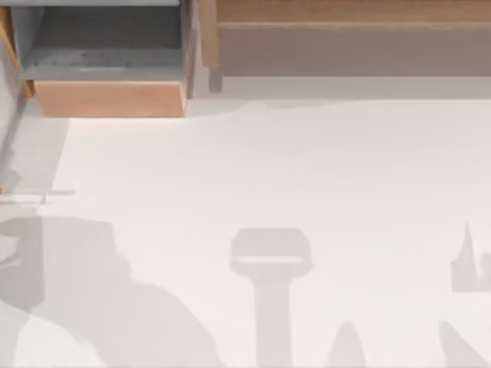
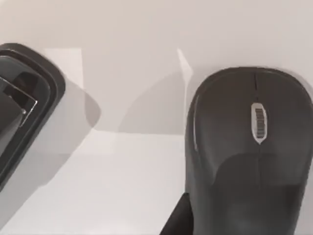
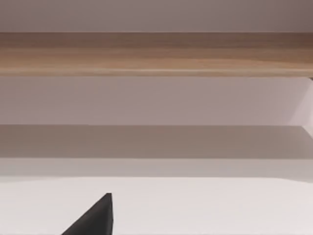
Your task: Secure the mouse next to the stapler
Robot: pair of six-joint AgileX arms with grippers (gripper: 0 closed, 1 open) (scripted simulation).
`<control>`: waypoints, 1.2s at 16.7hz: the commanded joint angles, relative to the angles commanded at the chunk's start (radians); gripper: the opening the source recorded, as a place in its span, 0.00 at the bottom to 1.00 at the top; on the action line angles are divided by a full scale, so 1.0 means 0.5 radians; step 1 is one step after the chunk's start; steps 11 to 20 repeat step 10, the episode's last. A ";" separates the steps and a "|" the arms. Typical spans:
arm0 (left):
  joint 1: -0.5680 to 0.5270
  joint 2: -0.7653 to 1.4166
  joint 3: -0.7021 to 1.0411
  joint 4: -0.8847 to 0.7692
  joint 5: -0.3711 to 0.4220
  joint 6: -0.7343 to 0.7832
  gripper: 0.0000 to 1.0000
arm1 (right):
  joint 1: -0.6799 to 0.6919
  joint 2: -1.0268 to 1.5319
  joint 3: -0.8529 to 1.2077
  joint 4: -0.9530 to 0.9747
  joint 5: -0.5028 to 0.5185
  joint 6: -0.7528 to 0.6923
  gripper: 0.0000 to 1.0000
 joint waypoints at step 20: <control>0.000 0.000 0.000 0.000 0.000 0.000 1.00 | 0.000 0.000 0.000 0.000 0.000 0.000 1.00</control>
